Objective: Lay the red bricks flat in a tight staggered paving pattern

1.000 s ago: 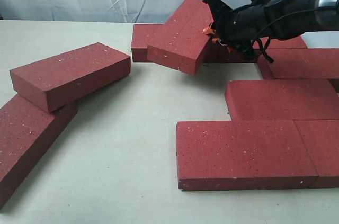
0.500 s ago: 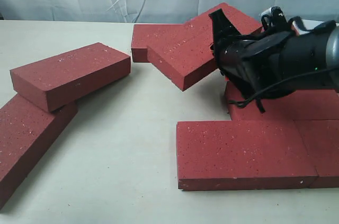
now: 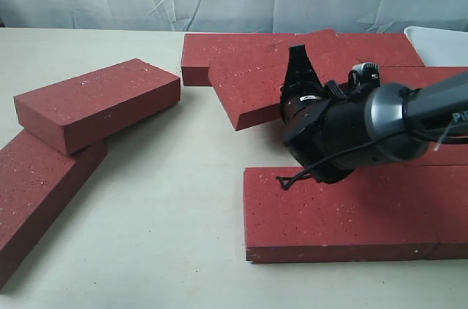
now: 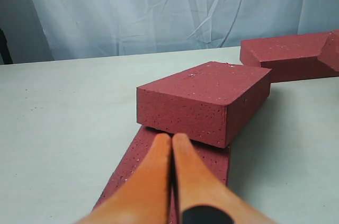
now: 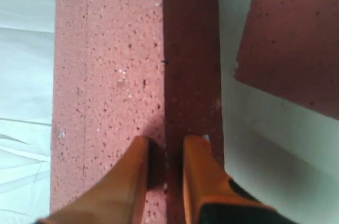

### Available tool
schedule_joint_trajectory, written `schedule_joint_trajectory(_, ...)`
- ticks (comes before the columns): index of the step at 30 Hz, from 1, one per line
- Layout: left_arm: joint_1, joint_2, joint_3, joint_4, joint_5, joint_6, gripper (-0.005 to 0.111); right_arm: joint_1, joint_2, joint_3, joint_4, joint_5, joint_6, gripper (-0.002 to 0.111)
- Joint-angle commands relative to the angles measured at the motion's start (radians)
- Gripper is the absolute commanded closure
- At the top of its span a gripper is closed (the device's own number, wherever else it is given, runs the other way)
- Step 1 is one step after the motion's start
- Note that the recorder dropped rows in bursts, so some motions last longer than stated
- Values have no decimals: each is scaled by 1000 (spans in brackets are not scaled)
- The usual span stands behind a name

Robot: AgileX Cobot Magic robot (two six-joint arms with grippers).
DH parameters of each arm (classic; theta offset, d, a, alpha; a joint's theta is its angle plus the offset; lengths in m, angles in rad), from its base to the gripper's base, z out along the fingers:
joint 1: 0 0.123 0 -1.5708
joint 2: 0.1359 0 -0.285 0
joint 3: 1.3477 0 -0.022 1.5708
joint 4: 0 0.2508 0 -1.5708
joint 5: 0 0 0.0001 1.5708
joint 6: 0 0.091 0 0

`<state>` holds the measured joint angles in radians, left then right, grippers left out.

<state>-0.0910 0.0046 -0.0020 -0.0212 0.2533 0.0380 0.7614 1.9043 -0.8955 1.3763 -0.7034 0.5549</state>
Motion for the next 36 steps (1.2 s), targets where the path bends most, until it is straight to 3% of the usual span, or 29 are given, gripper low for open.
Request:
schedule_joint_trajectory(1,3,-5,2,1,-15,-4,107,-6,8,3,-13,-4,30,104)
schedule_joint_trajectory(7,3,-5,2,1,-15,-4,107,-6,8,3,39,-11,30,65)
schedule_joint_trajectory(9,3,-5,2,1,-15,-4,107,-6,8,3,25,-11,30,58)
schedule_joint_trajectory(14,3,-5,2,1,-15,-4,107,-6,-46,3,-121,-9,38,55)
schedule_joint_trajectory(18,3,-5,2,1,-15,-4,107,-6,-136,3,-211,0,-144,55)
schedule_joint_trajectory(20,3,-5,2,1,-15,-4,107,-6,-178,3,-177,-10,-303,58)
schedule_joint_trajectory(22,3,-5,2,1,-15,-4,107,-21,-223,3,-160,-8,-504,69)
schedule_joint_trajectory(26,3,-5,2,1,-15,-4,107,-141,-309,3,-168,171,-860,108)
schedule_joint_trajectory(31,3,-5,2,1,-15,-4,107,-394,-327,-85,-205,645,-1149,108)
schedule_joint_trajectory(36,3,-5,2,1,-15,-4,107,-523,-246,-284,-439,1222,-1168,109)
